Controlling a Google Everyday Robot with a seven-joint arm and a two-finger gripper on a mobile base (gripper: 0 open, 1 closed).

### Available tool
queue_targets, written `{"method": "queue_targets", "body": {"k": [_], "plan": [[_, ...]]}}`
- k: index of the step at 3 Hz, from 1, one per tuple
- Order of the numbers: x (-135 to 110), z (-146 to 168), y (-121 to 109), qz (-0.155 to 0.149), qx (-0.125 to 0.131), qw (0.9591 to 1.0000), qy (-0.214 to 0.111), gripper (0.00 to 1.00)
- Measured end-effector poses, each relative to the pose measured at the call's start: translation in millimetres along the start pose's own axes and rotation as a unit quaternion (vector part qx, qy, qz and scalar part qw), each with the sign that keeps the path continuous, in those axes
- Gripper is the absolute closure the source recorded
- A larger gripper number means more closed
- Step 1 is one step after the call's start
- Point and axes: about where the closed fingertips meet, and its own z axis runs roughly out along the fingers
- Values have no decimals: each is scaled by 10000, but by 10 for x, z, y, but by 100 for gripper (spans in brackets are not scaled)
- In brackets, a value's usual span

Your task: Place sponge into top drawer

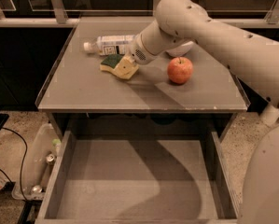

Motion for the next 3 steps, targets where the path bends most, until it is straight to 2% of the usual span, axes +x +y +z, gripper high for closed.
{"method": "queue_targets", "body": {"k": [1,2,3], "plan": [[5,-3,8,3,-13,10000,4,100],[105,-198,113,-35,-5,10000,-69,100],[230,-585,347,-208,15,9993,-303,100]]}}
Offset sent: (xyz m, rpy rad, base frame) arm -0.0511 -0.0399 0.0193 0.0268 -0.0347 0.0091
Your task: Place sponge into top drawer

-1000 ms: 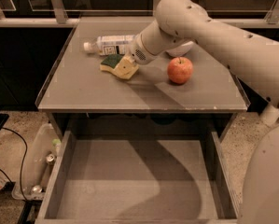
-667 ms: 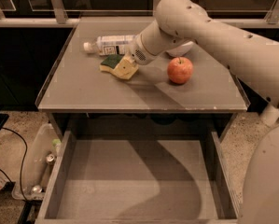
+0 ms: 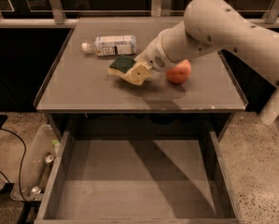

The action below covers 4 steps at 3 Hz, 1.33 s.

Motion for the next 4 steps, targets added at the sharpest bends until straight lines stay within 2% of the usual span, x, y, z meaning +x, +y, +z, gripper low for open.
{"method": "queue_targets", "body": {"k": [1,2,3,4], "plan": [[173,-472,269,-236,116,9995,-188,100],[483,-890,524,-321,245,9989,-229,100],[882,-1117,823,-228,215,9995,-40,100],[1500,-1079,1129,259,17,9995,166,100]]}}
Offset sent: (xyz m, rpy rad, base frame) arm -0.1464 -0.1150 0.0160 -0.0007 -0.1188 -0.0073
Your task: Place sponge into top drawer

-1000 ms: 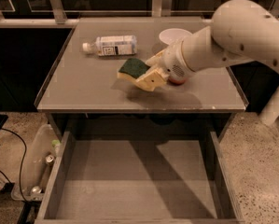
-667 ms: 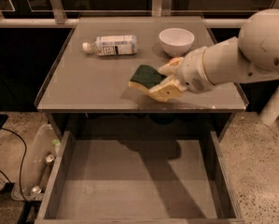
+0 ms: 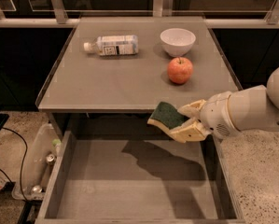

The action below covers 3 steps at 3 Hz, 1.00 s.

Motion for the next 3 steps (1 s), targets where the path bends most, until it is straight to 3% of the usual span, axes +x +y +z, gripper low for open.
{"method": "queue_targets", "body": {"k": [1,2,3], "plan": [[0,0,0,0,0,10000,0,100],[56,87,148,45,-132,9999,15,100],[210,107,573,89,-397,9992,57,100]]}}
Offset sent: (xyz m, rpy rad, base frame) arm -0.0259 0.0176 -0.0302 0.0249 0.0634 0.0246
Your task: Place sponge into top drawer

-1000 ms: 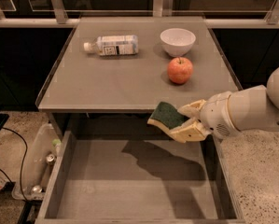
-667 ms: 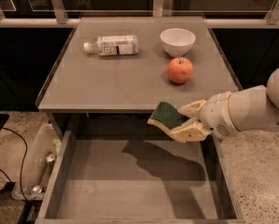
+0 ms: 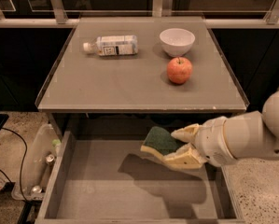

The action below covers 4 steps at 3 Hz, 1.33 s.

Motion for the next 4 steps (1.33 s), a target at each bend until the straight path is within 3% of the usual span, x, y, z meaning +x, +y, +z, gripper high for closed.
{"method": "queue_targets", "body": {"k": [1,2,4], "plan": [[267,184,295,82,-161,9997,154,100],[505,523,298,134,-100,9997,176,100],[877,1140,-207,429,438,9981,5,100]]}}
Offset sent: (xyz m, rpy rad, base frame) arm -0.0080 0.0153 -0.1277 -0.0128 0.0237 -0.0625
